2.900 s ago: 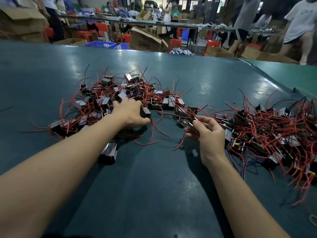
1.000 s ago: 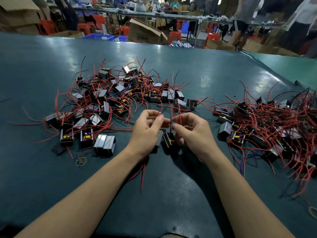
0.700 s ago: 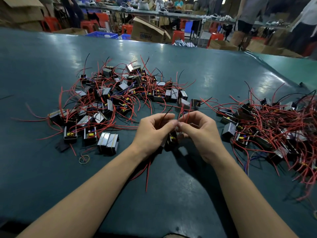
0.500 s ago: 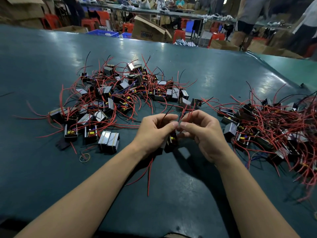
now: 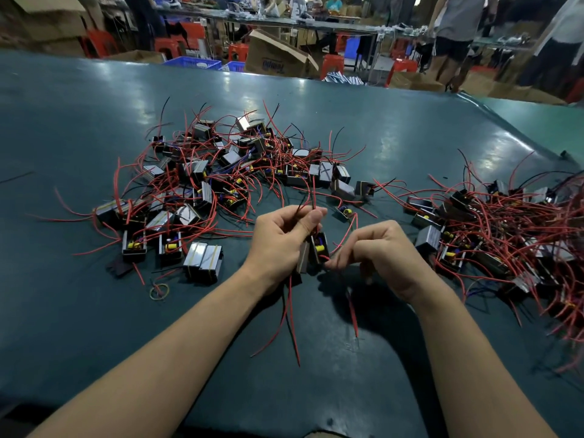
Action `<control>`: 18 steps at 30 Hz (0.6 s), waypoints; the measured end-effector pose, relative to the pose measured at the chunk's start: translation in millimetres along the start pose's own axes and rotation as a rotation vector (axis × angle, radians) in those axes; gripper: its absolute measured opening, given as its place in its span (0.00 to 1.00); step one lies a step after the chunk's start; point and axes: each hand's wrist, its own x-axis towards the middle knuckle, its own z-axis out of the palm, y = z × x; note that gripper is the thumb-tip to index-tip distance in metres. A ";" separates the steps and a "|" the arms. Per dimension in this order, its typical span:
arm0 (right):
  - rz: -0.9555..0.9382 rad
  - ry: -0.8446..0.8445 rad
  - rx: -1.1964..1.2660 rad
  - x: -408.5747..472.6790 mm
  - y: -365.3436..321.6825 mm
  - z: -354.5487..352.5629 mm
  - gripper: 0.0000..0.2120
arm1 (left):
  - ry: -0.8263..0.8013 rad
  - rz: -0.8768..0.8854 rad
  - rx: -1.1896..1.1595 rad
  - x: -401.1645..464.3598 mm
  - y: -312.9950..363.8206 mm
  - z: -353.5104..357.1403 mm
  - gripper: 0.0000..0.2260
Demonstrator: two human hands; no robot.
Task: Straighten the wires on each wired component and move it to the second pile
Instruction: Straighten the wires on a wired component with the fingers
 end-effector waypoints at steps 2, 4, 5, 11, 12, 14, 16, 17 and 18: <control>-0.053 0.109 0.004 2.0 0.3 3.5 0.19 | -0.035 0.026 -0.003 -0.4 -0.8 -1.0 0.06; -0.109 0.243 -0.003 5.1 1.7 6.3 0.17 | -0.122 0.061 0.055 -2.0 0.5 -1.8 0.06; -0.123 0.279 -0.007 5.9 2.7 7.5 0.16 | -0.174 0.075 0.070 -3.1 1.0 -1.7 0.07; -0.073 0.289 0.135 7.6 4.6 7.5 0.10 | -0.240 0.050 0.025 -3.5 0.6 -2.3 0.05; -0.068 0.266 0.180 7.6 3.8 7.3 0.06 | -0.243 0.046 0.040 -4.8 -0.3 -1.5 0.05; -0.098 0.251 0.211 7.0 3.4 6.5 0.04 | -0.239 0.047 0.063 -6.8 -1.7 -0.6 0.04; -0.157 0.260 0.214 6.1 2.6 5.5 0.04 | -0.226 0.058 0.089 -6.5 -1.4 -1.5 0.02; -0.170 0.259 0.237 5.7 1.8 4.9 0.04 | -0.216 0.059 0.101 -5.7 -1.4 -2.0 0.03; -0.167 0.254 0.271 5.8 1.3 4.3 0.04 | -0.205 0.051 0.106 -5.5 -1.0 -2.1 0.05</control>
